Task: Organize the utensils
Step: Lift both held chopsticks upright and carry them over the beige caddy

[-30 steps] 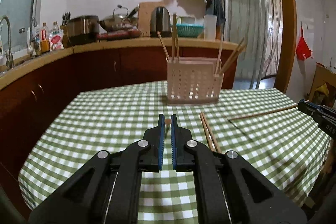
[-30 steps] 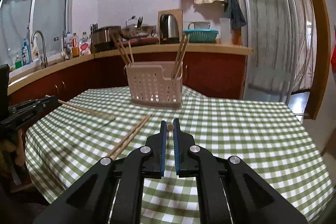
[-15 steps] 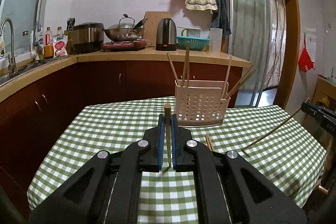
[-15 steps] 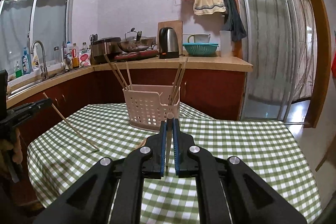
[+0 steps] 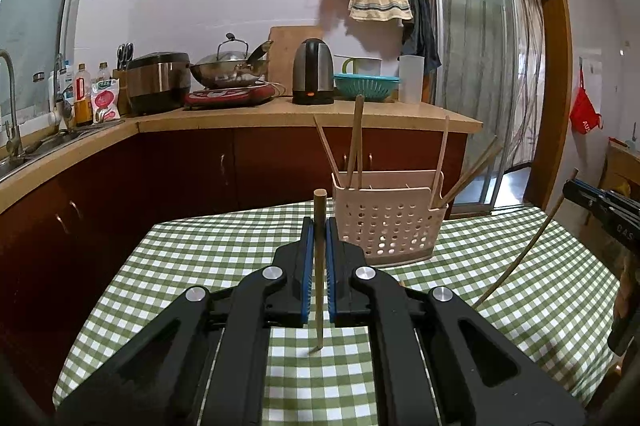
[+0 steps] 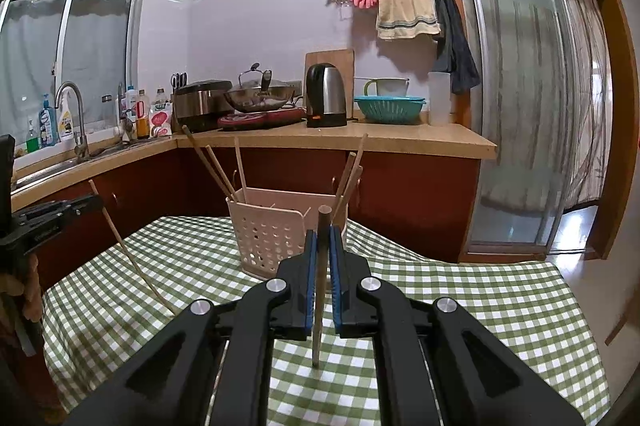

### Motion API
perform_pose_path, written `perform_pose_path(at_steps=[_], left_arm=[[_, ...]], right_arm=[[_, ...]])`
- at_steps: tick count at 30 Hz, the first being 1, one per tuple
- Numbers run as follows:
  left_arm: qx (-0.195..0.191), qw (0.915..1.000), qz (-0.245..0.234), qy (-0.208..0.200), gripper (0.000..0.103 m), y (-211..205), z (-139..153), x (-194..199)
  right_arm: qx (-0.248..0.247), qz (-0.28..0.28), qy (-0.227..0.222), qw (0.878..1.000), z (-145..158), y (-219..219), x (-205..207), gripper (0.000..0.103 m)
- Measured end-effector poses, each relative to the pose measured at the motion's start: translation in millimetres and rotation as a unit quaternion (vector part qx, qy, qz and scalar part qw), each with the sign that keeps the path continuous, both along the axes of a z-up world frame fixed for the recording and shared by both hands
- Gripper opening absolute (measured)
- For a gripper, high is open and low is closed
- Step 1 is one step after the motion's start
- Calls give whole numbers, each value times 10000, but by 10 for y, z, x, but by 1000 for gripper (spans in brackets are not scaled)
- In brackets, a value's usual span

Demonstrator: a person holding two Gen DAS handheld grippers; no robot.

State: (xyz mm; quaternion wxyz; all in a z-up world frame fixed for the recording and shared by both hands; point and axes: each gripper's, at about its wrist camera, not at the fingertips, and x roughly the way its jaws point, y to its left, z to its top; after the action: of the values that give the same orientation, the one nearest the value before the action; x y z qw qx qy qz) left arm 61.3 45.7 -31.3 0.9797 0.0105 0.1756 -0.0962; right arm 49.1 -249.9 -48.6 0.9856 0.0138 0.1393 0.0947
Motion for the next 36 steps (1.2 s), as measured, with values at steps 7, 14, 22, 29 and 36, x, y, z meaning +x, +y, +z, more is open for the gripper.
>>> perform_pose_path(at_steps=[7,14,22,29,36], left_arm=[[-41,10000,-20,-14,6,-19,24,91],[-106,9997,-147,-186,6,-87,188,73],[-184,9969,-457,-606,6,-273,534,86],[-153,9918,-715,-1048,6,-492,823,210],[-188,9869,-856,-1357,6,-658,1052,438]], right_arm=[[71,41,11,10000,37,-13,67,7],[177,60,-55,9998,116,-50,48,7],[299,184,-397,9986,404,-51,28,7],[293,329,-839,9955,707,12,112,7],[327,400,-1192,9915,920,79,356,7]])
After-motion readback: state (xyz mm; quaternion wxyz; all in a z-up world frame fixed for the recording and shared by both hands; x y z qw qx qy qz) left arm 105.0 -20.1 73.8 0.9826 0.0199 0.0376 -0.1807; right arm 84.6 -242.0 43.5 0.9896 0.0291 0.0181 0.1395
